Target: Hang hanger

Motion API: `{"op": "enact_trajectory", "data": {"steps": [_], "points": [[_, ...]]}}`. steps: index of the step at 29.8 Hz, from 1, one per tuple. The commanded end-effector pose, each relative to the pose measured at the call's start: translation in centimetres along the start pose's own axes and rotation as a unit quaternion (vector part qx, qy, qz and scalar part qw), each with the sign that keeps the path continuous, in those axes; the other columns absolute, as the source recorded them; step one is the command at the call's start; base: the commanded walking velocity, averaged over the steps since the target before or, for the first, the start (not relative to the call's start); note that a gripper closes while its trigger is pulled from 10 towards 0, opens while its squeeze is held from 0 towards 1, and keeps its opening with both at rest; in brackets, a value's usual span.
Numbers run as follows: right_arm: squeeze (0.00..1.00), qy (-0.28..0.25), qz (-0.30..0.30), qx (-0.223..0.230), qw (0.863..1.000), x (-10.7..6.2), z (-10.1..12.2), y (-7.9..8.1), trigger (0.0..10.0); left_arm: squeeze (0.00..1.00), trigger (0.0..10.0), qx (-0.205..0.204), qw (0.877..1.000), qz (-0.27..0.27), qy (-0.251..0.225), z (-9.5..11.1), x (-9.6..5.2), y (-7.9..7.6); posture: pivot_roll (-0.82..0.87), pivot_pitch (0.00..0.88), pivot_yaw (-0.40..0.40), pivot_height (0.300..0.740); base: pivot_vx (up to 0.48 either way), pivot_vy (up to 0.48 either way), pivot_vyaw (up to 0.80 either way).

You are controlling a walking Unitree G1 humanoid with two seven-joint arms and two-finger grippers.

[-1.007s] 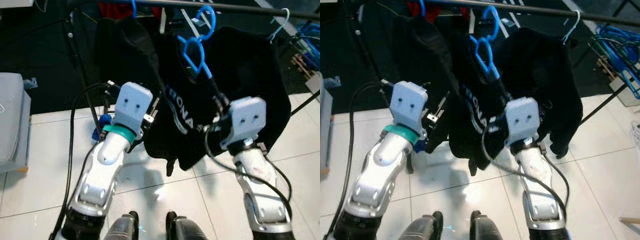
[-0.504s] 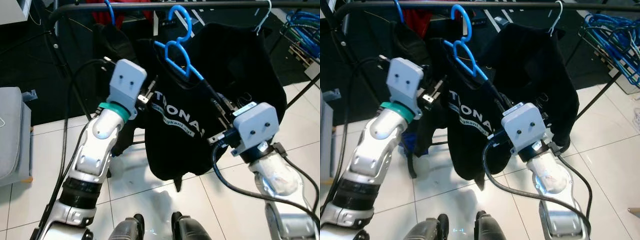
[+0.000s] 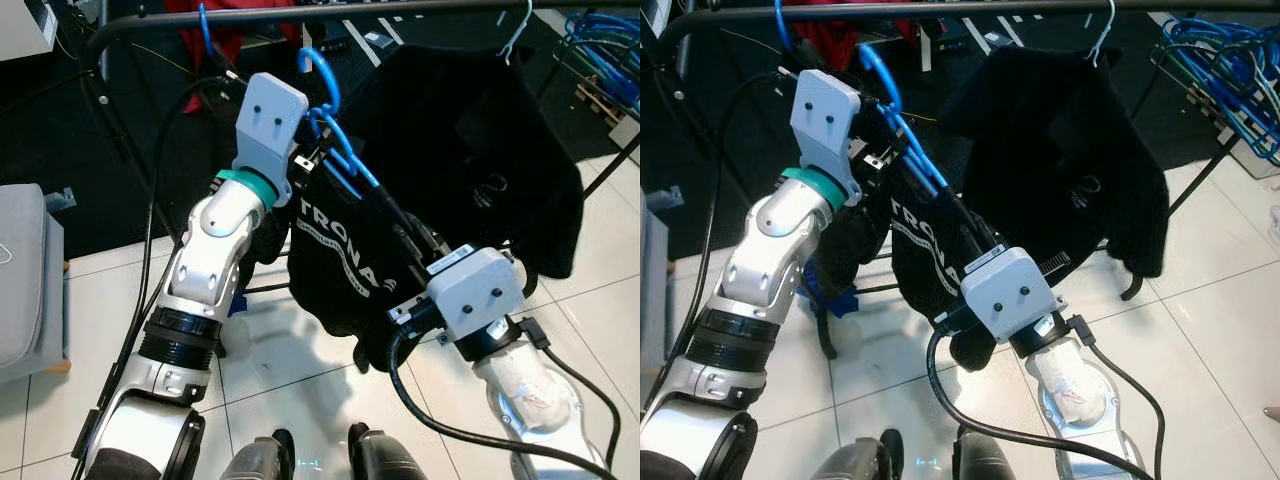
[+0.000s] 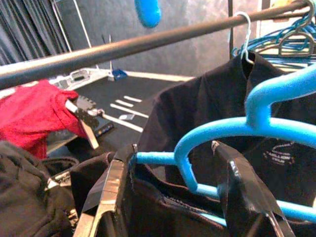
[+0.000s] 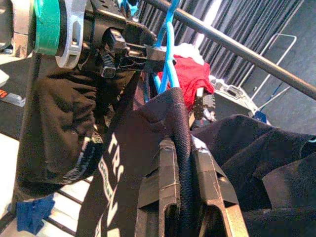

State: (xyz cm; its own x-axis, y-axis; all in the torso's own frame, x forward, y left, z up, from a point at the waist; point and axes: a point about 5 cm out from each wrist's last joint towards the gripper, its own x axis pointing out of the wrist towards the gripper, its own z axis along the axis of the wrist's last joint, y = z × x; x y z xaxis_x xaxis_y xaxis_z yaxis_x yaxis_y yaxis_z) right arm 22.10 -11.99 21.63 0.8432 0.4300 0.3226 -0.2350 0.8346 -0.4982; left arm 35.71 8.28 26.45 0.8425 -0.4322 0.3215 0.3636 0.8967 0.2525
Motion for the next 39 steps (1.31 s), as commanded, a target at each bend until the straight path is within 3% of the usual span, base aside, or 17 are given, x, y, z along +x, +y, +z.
{"op": "enact_trajectory", "data": {"steps": [1, 6, 10, 13, 15, 20, 22, 23, 24, 30, 31, 34, 39], "points": [[0.0, -0.026, 0.003, -0.011, 1.0, -0.1, 0.9, 0.1, 10.0, 0.0, 10.0, -0.024, 0.999, -0.009, 0.026, -0.9, 0.1, -0.1, -0.24, 0.124, 0.11, 0.74, 0.0, 0.0, 0.0], [0.0, -0.034, 0.006, -0.015, 0.999, -0.1, 1.1, 0.2, 10.0, 0.0, 9.9, -0.007, 0.999, -0.017, 0.038, -1.4, 0.2, -0.2, -0.24, 0.121, 0.112, 0.74, 0.0, 0.0, 0.0], [0.0, -0.048, -0.006, -0.033, 0.998, 0.0, 1.6, -0.2, 10.0, 0.0, 10.0, 0.008, 0.998, -0.039, 0.041, -1.8, -0.7, 0.3, -0.24, 0.121, 0.122, 0.74, 0.0, 0.0, 0.0], [0.0, -0.051, -0.032, -0.053, 0.997, 0.1, 1.7, -1.0, 10.0, 0.0, 10.0, -0.024, 0.997, -0.071, 0.036, -1.6, -1.8, 1.0, -0.25, 0.122, 0.127, 0.74, 0.0, 0.0, 0.0], [0.0, -0.042, -0.054, -0.051, 0.996, 0.2, 1.3, -1.6, 10.0, 0.0, 10.0, -0.078, 0.994, -0.074, 0.02, -0.9, -2.7, 1.8, -0.24, 0.122, 0.131, 0.74, 0.0, 0.0, 0.0], [0.0, -0.027, -0.068, -0.034, 0.997, 0.4, 0.5, -2.0, 10.0, 0.0, 10.0, -0.118, 0.991, -0.062, 0.005, -0.4, -3.6, 2.5, -0.23, 0.117, 0.13, 0.74, 0.0, 0.0, 0.0], [0.0, -0.021, -0.072, -0.018, 0.997, 0.8, 0.0, -2.0, 10.0, 0.44, 10.0, -0.102, 0.993, -0.063, 0.009, -0.6, -4.8, 2.3, -0.22, 0.113, 0.12, 0.74, 0.0, 0.0, 0.0], [0.0, -0.021, -0.072, -0.018, 0.997, 0.8, 0.0, -2.0, 10.0, 0.44, 10.0, -0.102, 0.993, -0.063, 0.009, -0.6, -4.8, 2.3, -0.22, 0.113, 0.12, 0.74, 0.0, 0.0, 0.0], [0.0, -0.023, -0.07, -0.015, 0.997, 1.0, -0.1, -2.0, 10.0, 1.0, 10.0, -0.092, 0.993, -0.066, 0.016, -0.9, -5.2, 2.1, -0.22, 0.112, 0.118, 0.74, 0.0, 0.0, 0.0], [0.0, -0.038, -0.04, -0.01, 0.998, 1.3, 0.4, -1.4, 10.0, 1.0, 10.0, -0.063, 0.997, -0.04, 0.03, -1.4, -5.0, 2.2, -0.21, 0.111, 0.115, 0.74, 0.0, 0.0, 0.0], [0.0, -0.042, -0.028, -0.015, 0.999, 1.3, 0.6, -1.2, 10.0, 0.0, 10.0, -0.06, 0.997, -0.032, 0.034, -1.5, -4.8, 2.3, -0.21, 0.111, 0.117, 0.74, 0.0, 0.0, 0.0], [0.0, -0.047, -0.01, -0.022, 0.999, 1.2, 0.8, -0.8, 10.0, 0.0, 10.0, -0.051, 0.998, -0.025, 0.034, -1.3, -4.3, 2.5, -0.22, 0.111, 0.121, 0.74, 0.0, 0.0, 0.0], [0.0, -0.058, 0.043, -0.032, 0.997, 0.4, 1.2, 0.4, 10.0, 0.0, 10.0, -0.035, 0.999, 0.007, 0.024, 0.0, -2.2, 3.6, -0.23, 0.112, 0.13, 0.74, 0.0, 0.0, 0.0]]}}
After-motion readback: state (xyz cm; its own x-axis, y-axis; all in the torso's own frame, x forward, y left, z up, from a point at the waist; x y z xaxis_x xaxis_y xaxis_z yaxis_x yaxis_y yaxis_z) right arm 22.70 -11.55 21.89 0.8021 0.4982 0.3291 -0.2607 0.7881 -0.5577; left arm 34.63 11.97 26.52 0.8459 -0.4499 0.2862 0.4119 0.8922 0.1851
